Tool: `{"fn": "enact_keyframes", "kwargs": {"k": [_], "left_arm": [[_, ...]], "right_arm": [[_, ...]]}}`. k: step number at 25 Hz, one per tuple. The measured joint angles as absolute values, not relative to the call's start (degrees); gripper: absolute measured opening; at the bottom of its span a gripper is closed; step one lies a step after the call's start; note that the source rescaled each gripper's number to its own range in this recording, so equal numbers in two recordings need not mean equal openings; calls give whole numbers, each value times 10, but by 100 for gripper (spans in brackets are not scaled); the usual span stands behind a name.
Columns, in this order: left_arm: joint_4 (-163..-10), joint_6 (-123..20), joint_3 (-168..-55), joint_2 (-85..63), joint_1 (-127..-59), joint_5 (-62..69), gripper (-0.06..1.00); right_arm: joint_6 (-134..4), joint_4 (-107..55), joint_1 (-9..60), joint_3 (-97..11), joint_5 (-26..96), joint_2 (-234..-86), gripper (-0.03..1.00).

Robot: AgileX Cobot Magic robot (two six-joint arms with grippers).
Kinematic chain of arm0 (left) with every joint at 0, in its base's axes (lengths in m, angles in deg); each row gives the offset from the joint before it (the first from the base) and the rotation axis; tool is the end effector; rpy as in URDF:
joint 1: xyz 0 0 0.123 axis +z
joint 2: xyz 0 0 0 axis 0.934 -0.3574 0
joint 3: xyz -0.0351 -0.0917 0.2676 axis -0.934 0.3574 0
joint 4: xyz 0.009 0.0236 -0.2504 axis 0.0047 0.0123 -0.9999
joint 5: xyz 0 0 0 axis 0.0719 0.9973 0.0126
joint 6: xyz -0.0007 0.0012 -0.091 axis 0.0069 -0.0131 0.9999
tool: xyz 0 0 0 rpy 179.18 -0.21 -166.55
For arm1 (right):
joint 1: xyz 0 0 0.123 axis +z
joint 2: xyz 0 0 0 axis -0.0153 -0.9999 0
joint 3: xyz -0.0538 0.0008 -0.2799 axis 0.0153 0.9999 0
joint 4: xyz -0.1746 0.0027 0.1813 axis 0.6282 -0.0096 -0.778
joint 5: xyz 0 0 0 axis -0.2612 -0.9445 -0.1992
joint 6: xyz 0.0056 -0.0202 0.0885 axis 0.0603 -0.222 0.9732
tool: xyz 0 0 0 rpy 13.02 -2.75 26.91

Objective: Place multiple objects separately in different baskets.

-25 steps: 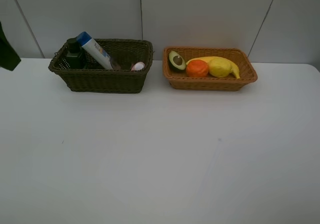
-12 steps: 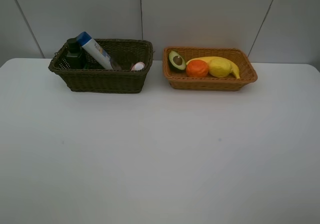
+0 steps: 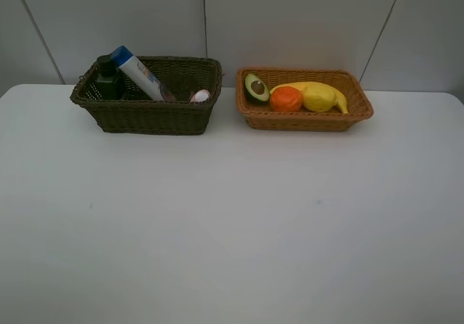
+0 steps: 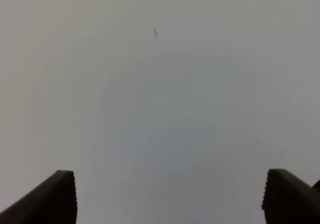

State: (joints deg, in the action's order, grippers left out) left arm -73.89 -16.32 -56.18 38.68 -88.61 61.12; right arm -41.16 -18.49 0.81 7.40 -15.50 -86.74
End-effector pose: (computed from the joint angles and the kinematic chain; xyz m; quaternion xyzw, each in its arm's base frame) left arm 0.0506 -0.0190 0.2413 0.1510 0.9447 -0.0585 0.2851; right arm -0.0066 0.0000 0.2835 0.0067 0.8429 0.0036 0.5380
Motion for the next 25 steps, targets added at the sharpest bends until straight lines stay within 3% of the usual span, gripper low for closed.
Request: {"fn": "enact_keyframes", "kwargs": {"k": [5, 15, 25], "left_arm": [[-739, -163, -562, 403, -865, 611, 98], [-769, -176, -562, 487, -758, 612, 98], [-771, -176, -562, 598, -743, 612, 98]], "right_arm": [[-412, -185, 8, 74, -155, -867, 100], [-412, -185, 8, 74, -155, -867, 100], [-412, -185, 8, 74, -155, -867, 100]]}}
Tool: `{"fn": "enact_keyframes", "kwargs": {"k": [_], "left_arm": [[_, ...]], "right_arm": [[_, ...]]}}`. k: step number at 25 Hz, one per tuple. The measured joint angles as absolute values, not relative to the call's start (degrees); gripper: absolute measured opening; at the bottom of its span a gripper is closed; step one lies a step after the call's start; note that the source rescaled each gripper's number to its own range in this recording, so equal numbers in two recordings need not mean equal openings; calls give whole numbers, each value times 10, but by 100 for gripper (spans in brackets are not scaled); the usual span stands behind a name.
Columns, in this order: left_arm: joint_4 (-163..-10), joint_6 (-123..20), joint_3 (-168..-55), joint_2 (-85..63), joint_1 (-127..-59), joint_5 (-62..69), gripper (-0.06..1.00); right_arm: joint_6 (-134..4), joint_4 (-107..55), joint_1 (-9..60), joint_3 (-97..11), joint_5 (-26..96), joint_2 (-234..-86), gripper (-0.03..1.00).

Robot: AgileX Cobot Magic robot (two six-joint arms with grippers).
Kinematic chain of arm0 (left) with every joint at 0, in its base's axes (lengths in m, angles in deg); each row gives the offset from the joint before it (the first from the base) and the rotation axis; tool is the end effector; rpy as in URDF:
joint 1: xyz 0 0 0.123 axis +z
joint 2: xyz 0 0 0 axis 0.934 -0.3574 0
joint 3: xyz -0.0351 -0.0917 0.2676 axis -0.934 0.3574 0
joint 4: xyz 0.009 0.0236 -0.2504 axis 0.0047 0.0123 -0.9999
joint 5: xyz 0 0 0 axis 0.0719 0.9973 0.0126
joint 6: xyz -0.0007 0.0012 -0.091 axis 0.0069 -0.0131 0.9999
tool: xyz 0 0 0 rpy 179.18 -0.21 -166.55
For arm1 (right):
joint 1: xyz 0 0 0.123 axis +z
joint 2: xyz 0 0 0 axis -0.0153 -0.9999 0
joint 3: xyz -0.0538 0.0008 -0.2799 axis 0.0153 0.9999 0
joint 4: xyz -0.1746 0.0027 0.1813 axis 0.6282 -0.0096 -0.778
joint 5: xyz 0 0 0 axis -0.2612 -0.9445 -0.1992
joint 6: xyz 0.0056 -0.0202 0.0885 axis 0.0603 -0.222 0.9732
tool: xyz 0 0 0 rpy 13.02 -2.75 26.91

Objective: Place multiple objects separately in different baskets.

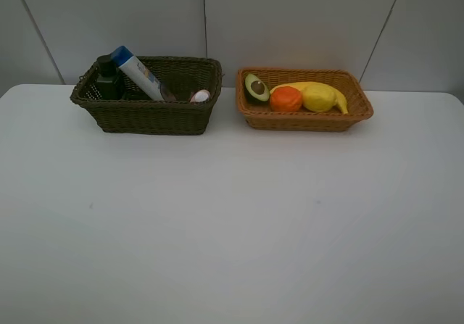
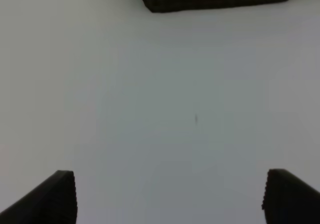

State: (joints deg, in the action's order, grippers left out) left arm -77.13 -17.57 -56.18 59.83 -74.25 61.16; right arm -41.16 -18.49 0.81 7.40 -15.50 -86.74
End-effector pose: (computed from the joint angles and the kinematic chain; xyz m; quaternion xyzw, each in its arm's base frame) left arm 0.0071 -0.0062 0.2529 0.0397 0.8858 -0.0553 0.4590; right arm -0.0066 0.0000 0.2835 0.0067 0.8429 0.0036 0.5380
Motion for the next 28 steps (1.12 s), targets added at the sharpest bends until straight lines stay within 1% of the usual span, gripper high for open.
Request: {"fn": "enact_keyframes", "kwargs": {"k": [4, 28], "left_arm": [[-772, -176, -561, 624, -743, 612, 98], [-773, -176, -556, 623, -743, 612, 98]], "right_arm": [[-412, -185, 8, 74, -155, -867, 100], [-412, -182, 8, 74, -155, -867, 100]]}}
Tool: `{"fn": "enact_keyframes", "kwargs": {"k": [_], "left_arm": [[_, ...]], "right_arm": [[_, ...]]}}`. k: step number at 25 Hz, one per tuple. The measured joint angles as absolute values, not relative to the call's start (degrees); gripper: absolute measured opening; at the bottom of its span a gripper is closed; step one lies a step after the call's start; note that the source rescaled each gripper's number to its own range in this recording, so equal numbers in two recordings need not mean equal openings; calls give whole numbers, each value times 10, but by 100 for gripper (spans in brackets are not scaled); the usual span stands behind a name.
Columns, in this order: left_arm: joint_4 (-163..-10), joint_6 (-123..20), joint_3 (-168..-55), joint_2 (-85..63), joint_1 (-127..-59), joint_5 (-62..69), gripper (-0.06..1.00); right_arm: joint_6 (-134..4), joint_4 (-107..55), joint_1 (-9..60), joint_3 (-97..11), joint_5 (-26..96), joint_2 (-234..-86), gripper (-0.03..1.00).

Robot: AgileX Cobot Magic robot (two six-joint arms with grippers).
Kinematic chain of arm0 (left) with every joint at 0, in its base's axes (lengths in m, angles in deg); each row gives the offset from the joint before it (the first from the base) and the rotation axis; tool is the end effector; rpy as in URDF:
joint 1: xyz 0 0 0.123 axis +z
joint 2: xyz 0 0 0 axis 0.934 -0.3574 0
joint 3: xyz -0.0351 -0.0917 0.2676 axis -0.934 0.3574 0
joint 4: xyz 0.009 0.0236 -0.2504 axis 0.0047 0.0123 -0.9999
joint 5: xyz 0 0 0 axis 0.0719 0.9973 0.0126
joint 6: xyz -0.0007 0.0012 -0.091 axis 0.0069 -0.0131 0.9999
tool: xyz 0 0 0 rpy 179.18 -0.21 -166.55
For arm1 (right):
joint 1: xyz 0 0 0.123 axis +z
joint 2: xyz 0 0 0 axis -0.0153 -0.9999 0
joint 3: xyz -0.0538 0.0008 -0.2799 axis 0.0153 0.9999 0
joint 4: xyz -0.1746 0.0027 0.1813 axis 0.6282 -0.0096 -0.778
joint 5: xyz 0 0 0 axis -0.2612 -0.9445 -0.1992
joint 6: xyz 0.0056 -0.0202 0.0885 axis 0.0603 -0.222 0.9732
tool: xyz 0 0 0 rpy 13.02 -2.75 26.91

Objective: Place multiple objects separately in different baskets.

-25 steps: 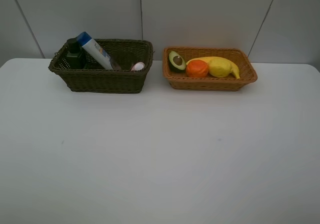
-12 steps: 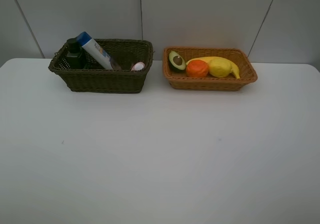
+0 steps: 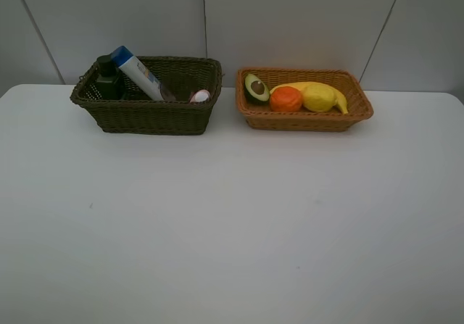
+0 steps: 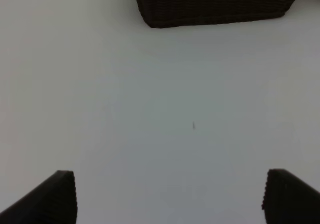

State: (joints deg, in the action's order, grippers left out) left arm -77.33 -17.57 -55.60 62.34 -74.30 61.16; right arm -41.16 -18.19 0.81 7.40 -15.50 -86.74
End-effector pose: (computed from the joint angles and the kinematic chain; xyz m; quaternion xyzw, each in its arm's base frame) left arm 0.0023 -0.0060 0.2503 0.0404 0.8779 -0.0579 0.4737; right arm -0.0066 -0.0004 0.2835 0.0068 0.8429 0.0010 0.5381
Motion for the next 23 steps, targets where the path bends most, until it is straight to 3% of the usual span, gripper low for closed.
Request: {"fn": "enact_keyframes", "kwargs": {"k": [23], "left_arm": [[-773, -176, -556, 623, -743, 612, 98]], "right_arm": [[-412, -185, 8, 74, -155, -867, 100]]}}
